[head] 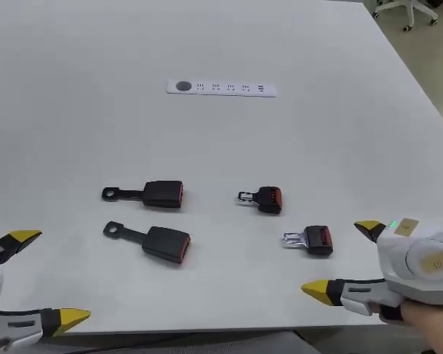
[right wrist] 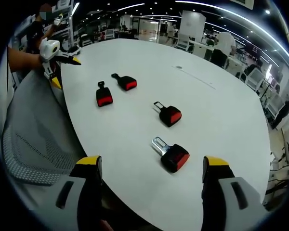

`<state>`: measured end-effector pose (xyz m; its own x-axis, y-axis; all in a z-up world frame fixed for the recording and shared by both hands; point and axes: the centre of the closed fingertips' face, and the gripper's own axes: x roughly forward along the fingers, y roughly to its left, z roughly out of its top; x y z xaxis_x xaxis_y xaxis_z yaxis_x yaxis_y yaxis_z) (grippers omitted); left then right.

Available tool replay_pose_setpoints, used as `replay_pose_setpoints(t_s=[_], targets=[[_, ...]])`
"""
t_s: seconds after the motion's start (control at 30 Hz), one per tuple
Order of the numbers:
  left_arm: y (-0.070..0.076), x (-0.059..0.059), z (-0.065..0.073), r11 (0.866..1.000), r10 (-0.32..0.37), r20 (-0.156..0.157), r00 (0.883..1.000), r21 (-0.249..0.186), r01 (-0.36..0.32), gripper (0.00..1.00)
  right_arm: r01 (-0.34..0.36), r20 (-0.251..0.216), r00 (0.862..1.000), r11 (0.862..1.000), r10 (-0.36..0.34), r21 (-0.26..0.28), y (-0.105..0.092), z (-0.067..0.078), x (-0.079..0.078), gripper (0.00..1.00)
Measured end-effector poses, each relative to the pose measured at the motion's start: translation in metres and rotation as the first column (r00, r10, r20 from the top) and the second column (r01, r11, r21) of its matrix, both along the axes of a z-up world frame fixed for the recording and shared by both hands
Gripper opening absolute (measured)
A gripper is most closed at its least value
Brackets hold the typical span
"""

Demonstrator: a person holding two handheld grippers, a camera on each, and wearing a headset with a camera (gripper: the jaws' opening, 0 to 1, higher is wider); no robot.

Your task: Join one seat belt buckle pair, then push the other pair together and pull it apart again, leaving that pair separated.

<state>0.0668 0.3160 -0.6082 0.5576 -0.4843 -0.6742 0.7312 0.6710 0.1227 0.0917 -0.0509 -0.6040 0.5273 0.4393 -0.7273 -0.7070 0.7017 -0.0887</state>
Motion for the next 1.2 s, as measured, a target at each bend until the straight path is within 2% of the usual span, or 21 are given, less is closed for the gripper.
replay_pose_setpoints(t_s=[0.23, 0.33, 0.43, 0.67, 0.87, 1.1, 1.2], targets=[[0.0019, 0.0001, -0.0023, 1.0, 0.0, 0.0, 1.0, 0.008, 0.0, 0.87, -0.006, 0.003, 1.0, 1.0, 0.006, -0.004, 0.0012, -0.0025, -0.0015, 0.85], [0.0028, 0.0006, -0.0002, 1.0, 0.02, -0.012, 1.0, -0.018, -0.021, 0.86, 0.023, -0.005, 1.0, 0.999, -0.022, 0.037, 0.005, 0.0, -0.0005, 0.84], [0.0034, 0.0008, 0.0013, 0.999, 0.029, -0.017, 0.999, -0.033, -0.03, 0.86, 0.025, 0.002, 1.0, 0.999, -0.026, 0.04, 0.0061, 0.0011, 0.0005, 0.84], [-0.001, -0.0037, -0.0024, 1.0, -0.006, -0.027, 1.0, 0.013, 0.007, 0.86, 0.035, 0.004, 0.999, 0.998, -0.035, 0.048, 0.0005, 0.0007, 0.0044, 0.83], [-0.0028, -0.0031, -0.0014, 1.0, -0.016, -0.031, 0.999, 0.017, 0.017, 0.86, 0.039, 0.01, 0.999, 0.998, -0.04, 0.056, 0.0006, 0.0005, 0.0048, 0.83], [-0.003, -0.0058, -0.0074, 0.998, -0.045, -0.049, 0.998, 0.044, 0.047, 0.85, 0.027, 0.01, 1.0, 0.999, -0.028, 0.044, -0.0021, -0.0017, 0.0019, 0.81], [-0.004, -0.0065, -0.0065, 0.997, -0.057, -0.056, 0.997, 0.044, 0.06, 0.85, -0.005, 0.033, 0.999, 0.999, 0.003, 0.04, -0.0009, 0.0003, 0.0002, 0.8]])
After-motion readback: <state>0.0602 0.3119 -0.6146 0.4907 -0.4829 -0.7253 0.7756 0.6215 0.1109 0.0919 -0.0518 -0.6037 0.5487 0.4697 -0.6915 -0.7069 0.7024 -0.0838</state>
